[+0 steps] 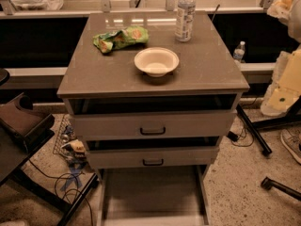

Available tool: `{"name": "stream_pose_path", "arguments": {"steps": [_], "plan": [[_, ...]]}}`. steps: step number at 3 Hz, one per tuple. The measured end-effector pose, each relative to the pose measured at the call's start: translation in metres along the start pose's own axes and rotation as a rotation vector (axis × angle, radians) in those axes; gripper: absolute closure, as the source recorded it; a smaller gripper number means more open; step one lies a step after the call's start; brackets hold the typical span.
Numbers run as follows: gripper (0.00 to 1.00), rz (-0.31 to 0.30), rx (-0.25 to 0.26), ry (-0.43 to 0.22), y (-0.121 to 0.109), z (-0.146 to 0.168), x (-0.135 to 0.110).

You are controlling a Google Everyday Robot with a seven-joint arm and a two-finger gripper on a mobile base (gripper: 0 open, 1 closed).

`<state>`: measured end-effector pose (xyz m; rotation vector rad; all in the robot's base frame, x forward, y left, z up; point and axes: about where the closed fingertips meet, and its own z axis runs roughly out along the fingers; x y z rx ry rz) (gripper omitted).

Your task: Place green rice chip bag into bottom drawer

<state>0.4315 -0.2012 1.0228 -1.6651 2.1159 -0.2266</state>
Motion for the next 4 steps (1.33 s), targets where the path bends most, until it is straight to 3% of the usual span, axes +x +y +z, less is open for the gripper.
{"name": "stream_pose_path", "arguments": {"steps": [1, 2, 4], "plan": [[0.0, 0.0, 0.0, 0.0, 0.0, 0.0, 0.0], [0.0, -0.023, 0.038, -0.037, -0.02, 0.003, -0.012], [0.0, -0.095, 0.204, -0.182, -0.124, 0.019, -0.078]]}}
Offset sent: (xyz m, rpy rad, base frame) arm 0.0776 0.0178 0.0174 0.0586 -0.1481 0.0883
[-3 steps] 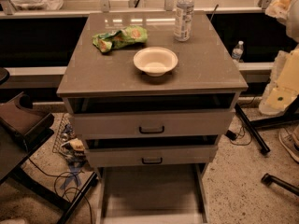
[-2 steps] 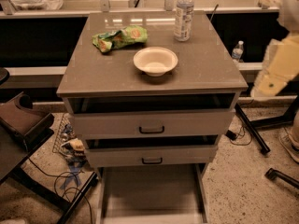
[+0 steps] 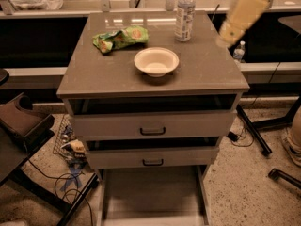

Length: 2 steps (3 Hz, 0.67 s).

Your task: Place green rice chip bag into bottom drawer

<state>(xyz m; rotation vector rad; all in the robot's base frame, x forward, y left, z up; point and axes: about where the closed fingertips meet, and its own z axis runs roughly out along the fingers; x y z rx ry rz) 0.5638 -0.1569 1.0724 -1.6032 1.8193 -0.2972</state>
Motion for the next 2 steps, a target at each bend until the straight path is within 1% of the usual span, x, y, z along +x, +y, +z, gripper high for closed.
{"name": "stream_pose_path", "arguments": {"steps": [1, 2], "plan": [[0.0, -0.049, 0.064, -0.082, -0.0549, 0.0227, -0.0516], [0.0, -0.049, 0.064, -0.082, -0.0545, 0.0229, -0.0513]]}}
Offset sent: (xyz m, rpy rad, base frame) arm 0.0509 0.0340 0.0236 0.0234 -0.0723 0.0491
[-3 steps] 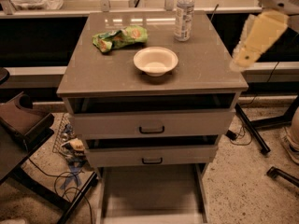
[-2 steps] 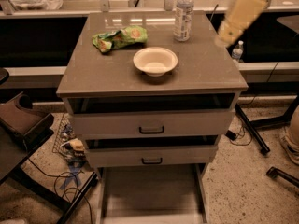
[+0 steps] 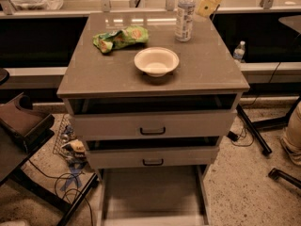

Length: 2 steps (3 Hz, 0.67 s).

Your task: Place green rice chip bag into bottom drawer

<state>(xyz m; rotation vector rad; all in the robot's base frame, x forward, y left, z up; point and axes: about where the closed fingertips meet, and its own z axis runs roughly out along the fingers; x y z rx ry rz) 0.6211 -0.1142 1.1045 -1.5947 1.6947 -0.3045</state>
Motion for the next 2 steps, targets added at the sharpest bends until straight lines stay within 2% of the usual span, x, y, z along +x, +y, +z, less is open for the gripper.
{"name": "stream_pose_path", "arguments": {"steps": [1, 2], "plan": [[0.0, -0.029, 0.008, -0.034, -0.016, 0.024, -0.008], [0.0, -0.082, -0.001, -0.143, -0.044, 0.092, -0.038]]}}
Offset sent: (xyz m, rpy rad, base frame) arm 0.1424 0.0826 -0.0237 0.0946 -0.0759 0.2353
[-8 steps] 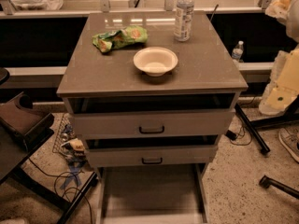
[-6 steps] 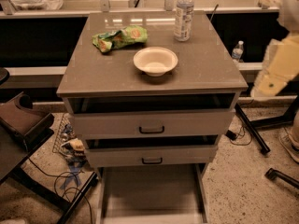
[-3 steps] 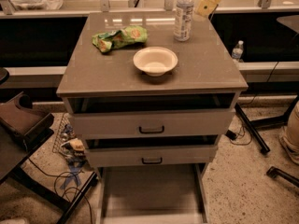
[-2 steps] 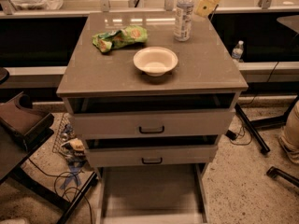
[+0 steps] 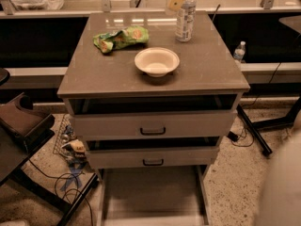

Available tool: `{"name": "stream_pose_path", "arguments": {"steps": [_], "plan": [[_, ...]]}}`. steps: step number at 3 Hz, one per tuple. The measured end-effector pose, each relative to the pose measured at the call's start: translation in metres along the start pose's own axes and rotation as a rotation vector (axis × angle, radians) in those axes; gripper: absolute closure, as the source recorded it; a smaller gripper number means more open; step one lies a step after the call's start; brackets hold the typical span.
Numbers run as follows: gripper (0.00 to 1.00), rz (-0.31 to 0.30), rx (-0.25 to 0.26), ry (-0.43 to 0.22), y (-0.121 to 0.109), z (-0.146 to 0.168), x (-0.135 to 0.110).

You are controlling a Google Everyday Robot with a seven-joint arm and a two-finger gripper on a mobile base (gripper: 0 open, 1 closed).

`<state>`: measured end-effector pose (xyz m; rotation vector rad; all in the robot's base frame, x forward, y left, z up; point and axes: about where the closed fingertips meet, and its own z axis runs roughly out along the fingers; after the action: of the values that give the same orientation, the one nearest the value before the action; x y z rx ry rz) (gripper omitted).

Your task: Place green rice chip bag into bottom drawer

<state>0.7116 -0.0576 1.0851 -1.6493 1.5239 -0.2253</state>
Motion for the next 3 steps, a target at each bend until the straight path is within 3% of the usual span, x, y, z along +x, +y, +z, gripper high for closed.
{"name": "stream_pose_path", "arguments": {"steps": [2, 3], "plan": [[0.0, -0.014, -0.015, -0.084, -0.016, 0.088, -0.016], [0.0, 0.037, -0.006, -0.136, -0.011, 0.11, -0.023]]}}
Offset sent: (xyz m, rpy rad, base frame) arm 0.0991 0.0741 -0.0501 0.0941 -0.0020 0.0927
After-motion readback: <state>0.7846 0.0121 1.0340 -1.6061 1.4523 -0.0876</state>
